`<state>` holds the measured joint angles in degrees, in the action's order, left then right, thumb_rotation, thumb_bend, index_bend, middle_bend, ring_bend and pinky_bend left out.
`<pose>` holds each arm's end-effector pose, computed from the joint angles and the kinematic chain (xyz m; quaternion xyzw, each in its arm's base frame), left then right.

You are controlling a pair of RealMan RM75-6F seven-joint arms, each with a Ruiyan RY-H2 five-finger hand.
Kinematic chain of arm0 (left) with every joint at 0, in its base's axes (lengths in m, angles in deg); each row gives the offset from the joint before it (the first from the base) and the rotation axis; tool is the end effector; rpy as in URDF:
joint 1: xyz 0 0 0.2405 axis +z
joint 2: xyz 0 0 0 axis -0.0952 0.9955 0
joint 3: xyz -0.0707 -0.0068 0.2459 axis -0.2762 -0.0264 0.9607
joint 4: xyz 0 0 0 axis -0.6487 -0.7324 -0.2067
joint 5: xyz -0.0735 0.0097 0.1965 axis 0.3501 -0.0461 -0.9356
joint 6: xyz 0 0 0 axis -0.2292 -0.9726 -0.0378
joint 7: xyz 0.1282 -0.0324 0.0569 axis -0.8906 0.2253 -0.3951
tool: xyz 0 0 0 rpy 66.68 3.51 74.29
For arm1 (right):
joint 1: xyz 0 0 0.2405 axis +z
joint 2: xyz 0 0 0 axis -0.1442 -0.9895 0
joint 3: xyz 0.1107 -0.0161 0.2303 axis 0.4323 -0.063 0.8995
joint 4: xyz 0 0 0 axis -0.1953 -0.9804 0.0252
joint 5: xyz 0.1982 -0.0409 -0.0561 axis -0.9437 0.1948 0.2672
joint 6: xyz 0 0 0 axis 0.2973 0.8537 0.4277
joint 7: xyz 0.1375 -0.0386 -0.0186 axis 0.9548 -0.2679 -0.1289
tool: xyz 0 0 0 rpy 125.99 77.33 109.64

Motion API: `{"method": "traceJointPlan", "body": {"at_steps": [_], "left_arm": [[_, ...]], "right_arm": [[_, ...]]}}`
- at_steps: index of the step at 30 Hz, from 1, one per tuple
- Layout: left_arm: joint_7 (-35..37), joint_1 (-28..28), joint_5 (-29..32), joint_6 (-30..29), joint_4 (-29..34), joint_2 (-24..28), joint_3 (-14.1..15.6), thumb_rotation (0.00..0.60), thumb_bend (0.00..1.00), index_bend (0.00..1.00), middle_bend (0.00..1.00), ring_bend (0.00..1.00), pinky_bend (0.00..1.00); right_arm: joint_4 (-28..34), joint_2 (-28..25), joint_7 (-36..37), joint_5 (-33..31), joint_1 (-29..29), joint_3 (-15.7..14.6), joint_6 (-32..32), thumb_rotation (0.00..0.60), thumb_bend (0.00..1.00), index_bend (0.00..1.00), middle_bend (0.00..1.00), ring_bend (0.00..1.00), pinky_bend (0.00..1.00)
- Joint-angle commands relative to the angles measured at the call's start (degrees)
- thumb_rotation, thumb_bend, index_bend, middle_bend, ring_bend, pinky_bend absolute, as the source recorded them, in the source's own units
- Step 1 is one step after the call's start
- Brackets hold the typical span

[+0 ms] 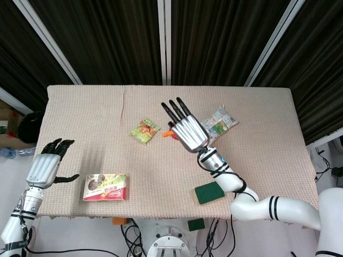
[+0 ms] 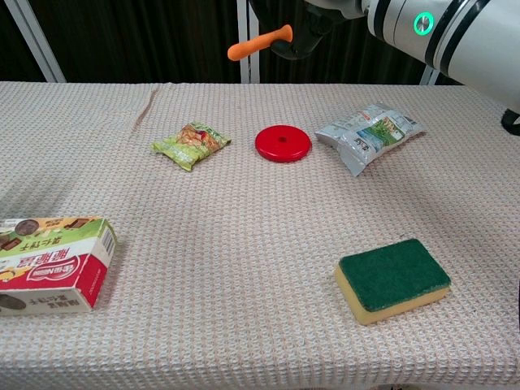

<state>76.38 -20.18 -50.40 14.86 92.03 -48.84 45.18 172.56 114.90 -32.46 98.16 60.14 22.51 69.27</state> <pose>-0.2769 0.2259 0.1198 -0.6540 -0.4132 -0.3522 0.5268 -0.0170 -0.3524 0.0168 0.7708 -0.0995 0.4303 0.4590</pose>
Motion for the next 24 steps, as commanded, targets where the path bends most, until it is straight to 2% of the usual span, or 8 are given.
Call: {"method": "traceJointPlan", "body": {"at_steps": [1,6,10,11,13,16,19,24], "left_arm": [[-0.11,-0.29,0.04,0.28,-0.14,-0.06,-0.09,0.484,0.06,0.12,0.12,0.06,0.13],[0.63,-1.27,-1.04,0.54,-0.46,-0.28,-0.56,0.483,0.06,0.12,0.12,0.06,0.14],[7.0,-3.74,-5.28,0.98,-2.11,-1.88,-1.61,0.594,0.08,0.18,0.15,0.08,0.14],[8.82,-4.52,-6.63,0.95,-2.86,-2.54,-1.91,0.6,0.09,0.19,0.17,0.1,0.16],[12.44,-6.4,-8.86,0.53,-4.68,-4.65,-3.1,0.6,0.11,0.25,0.23,0.16,0.23],[14.1,-9.18,-10.68,-0.47,-7.36,-8.82,-5.31,0.6,0.15,0.32,0.31,0.25,0.36],[18.73,-12.01,-9.15,1.1,-8.72,-13.19,-7.29,0.6,0.18,0.38,0.38,0.34,0.45],[24.42,-16.3,-4.54,8.01,-7.87,-15.76,-9.06,0.6,0.21,0.38,0.39,0.35,0.45]], "right_arm": [[0.22,-0.16,0.24,-0.5,0.02,-0.39,0.53,0.6,0.36,0.6,0.0,0.0,0.0],[0.09,-0.01,1.13,-0.54,-0.16,-1.44,1.47,0.6,0.36,0.6,0.0,0.0,0.0],[0.75,-0.46,1.2,0.08,-0.1,-2.03,2.24,0.6,0.36,0.6,0.0,0.0,0.0],[1.03,-0.65,1.07,0.18,-0.06,-2.11,2.37,0.6,0.36,0.6,0.0,0.0,0.0],[1.68,-1.1,0.76,0.32,-0.01,-2.25,2.7,0.6,0.36,0.6,0.0,0.0,0.0],[2.29,-1.5,0.54,0.14,-0.13,-2.54,3.16,0.6,0.36,0.61,0.0,0.0,0.0],[2.44,-1.59,0.59,-0.22,-0.26,-2.79,3.59,0.6,0.36,0.61,0.0,0.0,0.0],[2.53,-1.63,0.76,-0.38,-0.19,-2.97,4.12,0.6,0.36,0.61,0.0,0.0,0.0]]}}
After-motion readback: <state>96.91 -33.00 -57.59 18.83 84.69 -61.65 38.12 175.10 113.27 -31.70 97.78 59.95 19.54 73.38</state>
